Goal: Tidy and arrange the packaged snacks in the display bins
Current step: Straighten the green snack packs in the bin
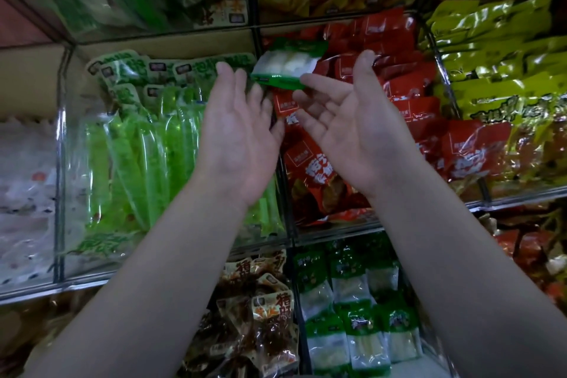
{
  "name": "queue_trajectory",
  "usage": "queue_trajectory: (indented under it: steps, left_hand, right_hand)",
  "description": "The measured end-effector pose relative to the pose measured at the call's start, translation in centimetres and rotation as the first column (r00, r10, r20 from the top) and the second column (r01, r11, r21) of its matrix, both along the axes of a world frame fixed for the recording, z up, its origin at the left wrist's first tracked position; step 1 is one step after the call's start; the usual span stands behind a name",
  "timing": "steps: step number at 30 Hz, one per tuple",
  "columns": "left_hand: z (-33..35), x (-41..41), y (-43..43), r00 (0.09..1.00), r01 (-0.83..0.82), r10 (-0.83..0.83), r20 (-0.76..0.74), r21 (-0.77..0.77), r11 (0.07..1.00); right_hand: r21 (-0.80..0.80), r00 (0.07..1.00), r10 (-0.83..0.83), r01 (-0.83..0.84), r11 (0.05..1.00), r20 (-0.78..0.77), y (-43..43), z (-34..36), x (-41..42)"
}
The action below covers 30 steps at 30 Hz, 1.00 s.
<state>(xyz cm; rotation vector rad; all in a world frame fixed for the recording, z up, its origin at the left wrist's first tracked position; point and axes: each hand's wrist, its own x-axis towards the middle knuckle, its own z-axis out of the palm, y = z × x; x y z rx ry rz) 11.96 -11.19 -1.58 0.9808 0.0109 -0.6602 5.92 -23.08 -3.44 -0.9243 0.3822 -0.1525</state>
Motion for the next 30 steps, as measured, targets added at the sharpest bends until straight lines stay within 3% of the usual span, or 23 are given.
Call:
queue_trajectory:
  steps: [6,10,15,18,22,30]
  left_hand:
    - [0.3,-0.4,0.7,0.992,-0.049,0.041,-0.116,-0.065,0.997]
    - [0.4,-1.8,1.3,0.993,-0.016,0.011,-0.119,-0.036,0.999]
    - [0.5,-5.1,2.6,0.995,0.017,-0.018,-0.099,-0.011,1.0]
    - [0.3,-7.3,3.3,0.996,0.012,-0.013,-0.092,-0.005,1.0]
    - [-0.5,-9.9,4.6,0.998,0.065,-0.063,-0.026,0.062,0.996]
    - [-3.5,-13.1,6.8,0.985,0.124,-0.156,0.08,0.308,0.943]
  right_hand:
    - [-0.082,0.992,0.07,-0.079,0.994,-0.109,0.8,1.7,-3.4]
    - [-0.131,0.978,0.123,-0.146,0.98,-0.171,0.9,1.6,-5.8]
    - [-0.08,0.979,0.054,-0.07,0.994,-0.194,1.8,1.1,-8.1]
    - [-0.128,0.979,0.055,-0.081,0.988,-0.197,2.7,0.9,-9.3]
    - [-0.234,0.975,0.06,-0.111,0.966,-0.215,3.6,0.0,-11.4]
    - [-0.262,0.957,0.069,-0.145,0.954,-0.281,3.7,-2.1,-14.9]
